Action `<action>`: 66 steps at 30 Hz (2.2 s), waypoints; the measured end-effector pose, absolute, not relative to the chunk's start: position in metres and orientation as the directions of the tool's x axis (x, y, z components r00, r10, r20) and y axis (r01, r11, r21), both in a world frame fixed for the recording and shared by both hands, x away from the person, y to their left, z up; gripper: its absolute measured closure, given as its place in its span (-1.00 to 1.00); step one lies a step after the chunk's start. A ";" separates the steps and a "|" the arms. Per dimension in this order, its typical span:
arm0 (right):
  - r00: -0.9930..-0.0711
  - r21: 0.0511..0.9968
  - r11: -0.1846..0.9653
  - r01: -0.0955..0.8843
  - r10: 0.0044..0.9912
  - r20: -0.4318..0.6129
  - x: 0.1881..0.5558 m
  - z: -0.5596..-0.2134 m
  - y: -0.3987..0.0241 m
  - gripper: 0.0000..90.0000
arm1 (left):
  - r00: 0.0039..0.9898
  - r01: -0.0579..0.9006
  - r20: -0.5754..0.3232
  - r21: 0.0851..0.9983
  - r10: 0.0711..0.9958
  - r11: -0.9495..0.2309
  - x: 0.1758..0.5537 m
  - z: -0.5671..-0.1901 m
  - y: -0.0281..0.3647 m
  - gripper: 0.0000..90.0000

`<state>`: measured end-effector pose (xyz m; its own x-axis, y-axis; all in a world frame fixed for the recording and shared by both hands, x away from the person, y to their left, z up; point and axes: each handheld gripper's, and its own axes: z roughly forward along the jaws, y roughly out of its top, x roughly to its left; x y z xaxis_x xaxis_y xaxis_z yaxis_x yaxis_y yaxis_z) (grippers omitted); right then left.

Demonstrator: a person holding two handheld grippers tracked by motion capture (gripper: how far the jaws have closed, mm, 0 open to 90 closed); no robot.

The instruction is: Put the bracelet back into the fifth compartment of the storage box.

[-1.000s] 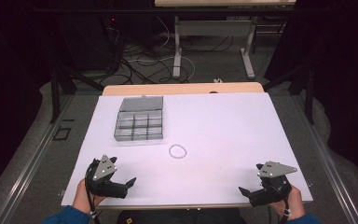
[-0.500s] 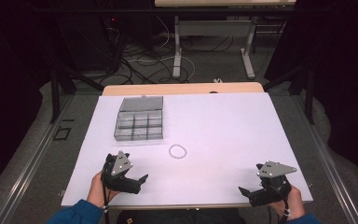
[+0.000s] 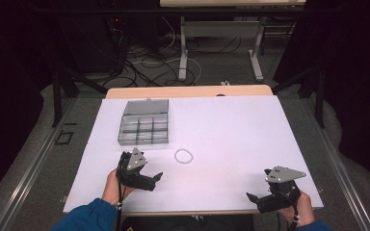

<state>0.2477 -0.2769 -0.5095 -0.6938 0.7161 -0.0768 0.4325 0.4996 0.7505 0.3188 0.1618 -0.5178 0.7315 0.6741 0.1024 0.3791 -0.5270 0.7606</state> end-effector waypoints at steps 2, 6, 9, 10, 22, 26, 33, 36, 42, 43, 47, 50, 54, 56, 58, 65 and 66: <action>-0.696 0.746 0.504 0.436 0.714 -0.076 0.248 -0.509 -0.277 -1.00 | 0.731 0.382 0.095 0.764 0.676 -0.520 0.323 -0.518 0.159 -0.95; -0.702 0.743 0.511 0.432 0.708 -0.079 0.249 -0.509 -0.278 -1.00 | 0.729 0.387 0.093 0.761 0.678 -0.520 0.328 -0.519 0.152 -0.96; -0.696 0.746 0.501 0.440 0.714 -0.069 0.249 -0.510 -0.278 -1.00 | 0.732 0.389 0.092 0.758 0.675 -0.524 0.332 -0.520 0.148 -0.95; -0.698 0.745 0.502 0.440 0.713 -0.068 0.249 -0.510 -0.278 -1.00 | 0.733 0.391 0.090 0.755 0.674 -0.526 0.333 -0.521 0.146 -0.95; -0.704 0.741 0.505 0.443 0.708 -0.061 0.250 -0.511 -0.277 -1.00 | 0.719 0.427 0.087 0.728 0.689 -0.537 0.346 -0.526 0.129 -0.99; -0.701 0.737 0.502 0.453 0.711 -0.054 0.250 -0.511 -0.277 -1.00 | 0.711 0.433 0.087 0.727 0.698 -0.532 0.352 -0.528 0.124 -0.98; -0.699 0.737 0.503 0.452 0.713 -0.057 0.251 -0.511 -0.278 -0.99 | 0.689 0.459 0.091 0.713 0.719 -0.530 0.362 -0.534 0.113 -0.69; -0.702 0.733 0.510 0.450 0.710 -0.063 0.250 -0.510 -0.278 -0.98 | 0.689 0.468 0.084 0.707 0.720 -0.530 0.366 -0.534 0.110 -0.57; -0.702 0.743 0.502 0.443 0.710 -0.060 0.251 -0.511 -0.279 -0.97 | 0.687 0.480 0.062 0.710 0.724 -0.516 0.374 -0.537 0.102 -0.24; -0.702 0.742 0.502 0.444 0.709 -0.060 0.251 -0.511 -0.279 -0.97 | 0.691 0.486 0.055 0.702 0.720 -0.521 0.374 -0.537 0.101 -0.19; -0.702 0.734 0.510 0.448 0.710 -0.065 0.251 -0.511 -0.279 -0.97 | 0.689 0.500 0.048 0.691 0.723 -0.522 0.378 -0.538 0.097 -0.02; -0.701 0.747 0.502 0.436 0.710 -0.068 0.251 -0.512 -0.278 -0.96 | 0.687 0.512 0.043 0.680 0.725 -0.525 0.383 -0.542 0.094 0.06; -0.705 0.742 0.512 0.433 0.705 -0.074 0.251 -0.512 -0.278 -0.96 | 0.691 0.538 -0.006 0.672 0.723 -0.508 0.391 -0.550 0.094 0.27; -0.702 0.745 0.510 0.430 0.708 -0.079 0.252 -0.512 -0.278 -0.96 | 0.698 0.549 -0.035 0.667 0.715 -0.504 0.393 -0.553 0.094 0.35; -0.704 0.734 0.521 0.434 0.706 -0.085 0.252 -0.511 -0.277 -0.96 | 0.697 0.543 -0.025 0.670 0.716 -0.505 0.394 -0.556 0.093 0.40; -0.707 0.736 0.527 0.425 0.701 -0.094 0.253 -0.512 -0.277 -0.95 | 0.697 0.541 -0.027 0.675 0.717 -0.501 0.396 -0.558 0.096 0.69; -0.715 0.729 0.539 0.422 0.692 -0.098 0.253 -0.512 -0.277 -0.95 | 0.698 0.538 -0.023 0.677 0.716 -0.502 0.396 -0.558 0.095 0.71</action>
